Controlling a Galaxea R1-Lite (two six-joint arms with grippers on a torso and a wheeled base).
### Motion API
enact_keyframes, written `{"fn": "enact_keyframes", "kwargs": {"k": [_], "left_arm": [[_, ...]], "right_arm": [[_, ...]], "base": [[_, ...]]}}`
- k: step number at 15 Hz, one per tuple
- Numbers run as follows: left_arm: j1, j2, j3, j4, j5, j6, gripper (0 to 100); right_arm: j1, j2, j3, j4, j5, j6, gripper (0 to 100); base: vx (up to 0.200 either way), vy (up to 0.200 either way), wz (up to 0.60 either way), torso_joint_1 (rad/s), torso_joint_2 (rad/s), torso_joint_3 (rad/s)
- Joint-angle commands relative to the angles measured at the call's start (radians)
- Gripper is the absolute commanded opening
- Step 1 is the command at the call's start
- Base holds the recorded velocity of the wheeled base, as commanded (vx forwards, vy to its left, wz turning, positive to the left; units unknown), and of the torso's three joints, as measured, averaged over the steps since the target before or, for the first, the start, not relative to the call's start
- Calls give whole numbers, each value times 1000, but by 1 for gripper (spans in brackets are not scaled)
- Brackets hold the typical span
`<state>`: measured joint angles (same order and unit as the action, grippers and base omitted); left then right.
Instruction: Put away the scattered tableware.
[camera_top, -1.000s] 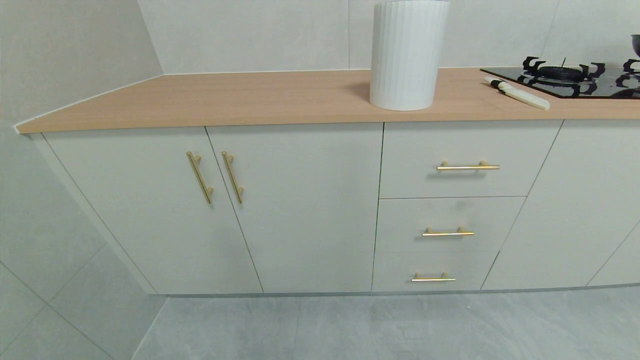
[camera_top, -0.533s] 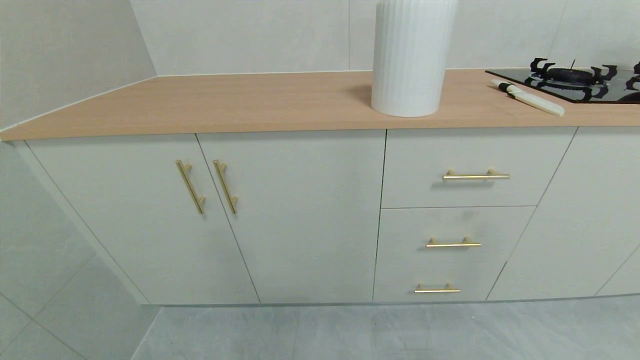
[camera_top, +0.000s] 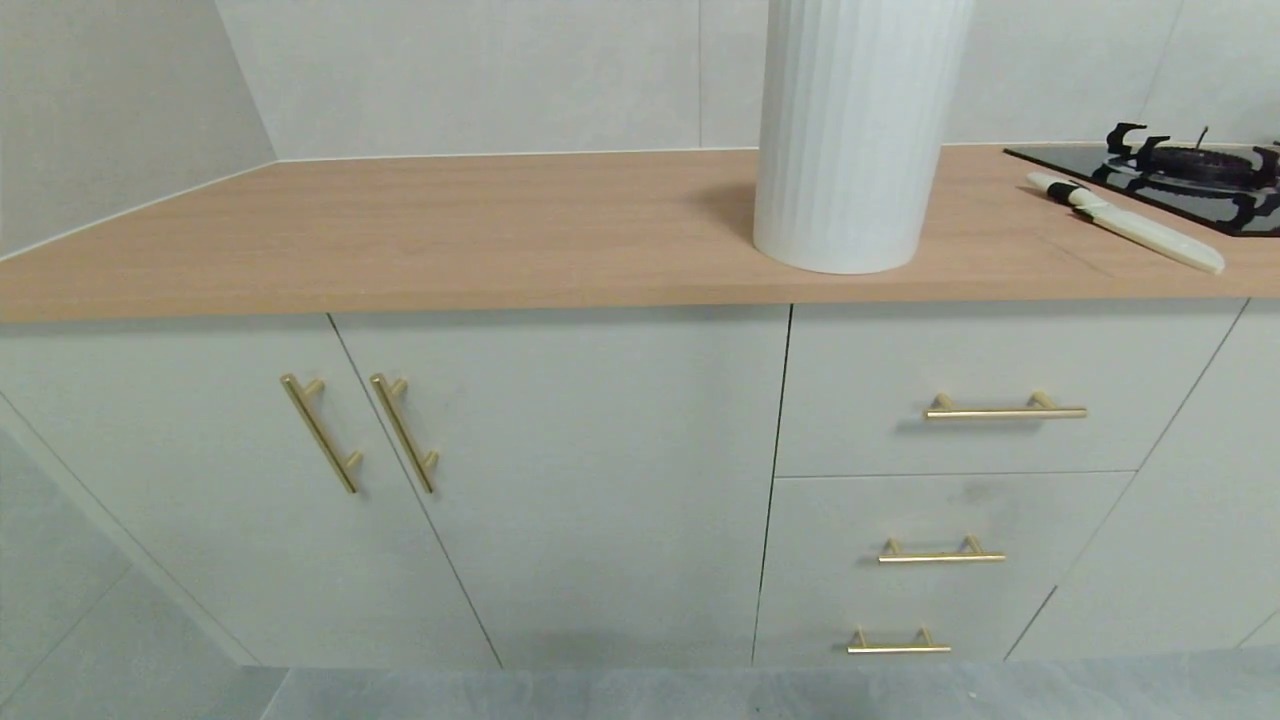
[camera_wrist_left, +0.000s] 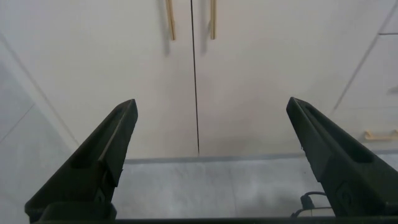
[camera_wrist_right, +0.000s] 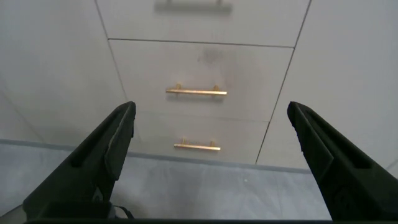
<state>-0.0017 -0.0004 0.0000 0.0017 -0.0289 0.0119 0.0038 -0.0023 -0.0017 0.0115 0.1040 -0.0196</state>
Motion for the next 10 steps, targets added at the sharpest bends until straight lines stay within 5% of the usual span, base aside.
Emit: {"fn": "enact_keyframes", "kwargs": {"k": [1,8,10], "left_arm": [[0,0,0,0,0,0,100],[0,0,0,0,0,0,100],[0,0,0,0,0,0,100]], "right_arm": [[1,2,0,1,0,0,100],[1,2,0,1,0,0,100],[1,2,0,1,0,0,100]], "base": [[200,0,0,2,2,-2],[200,0,0,4,2,1],[0,0,0,0,0,0]]}}
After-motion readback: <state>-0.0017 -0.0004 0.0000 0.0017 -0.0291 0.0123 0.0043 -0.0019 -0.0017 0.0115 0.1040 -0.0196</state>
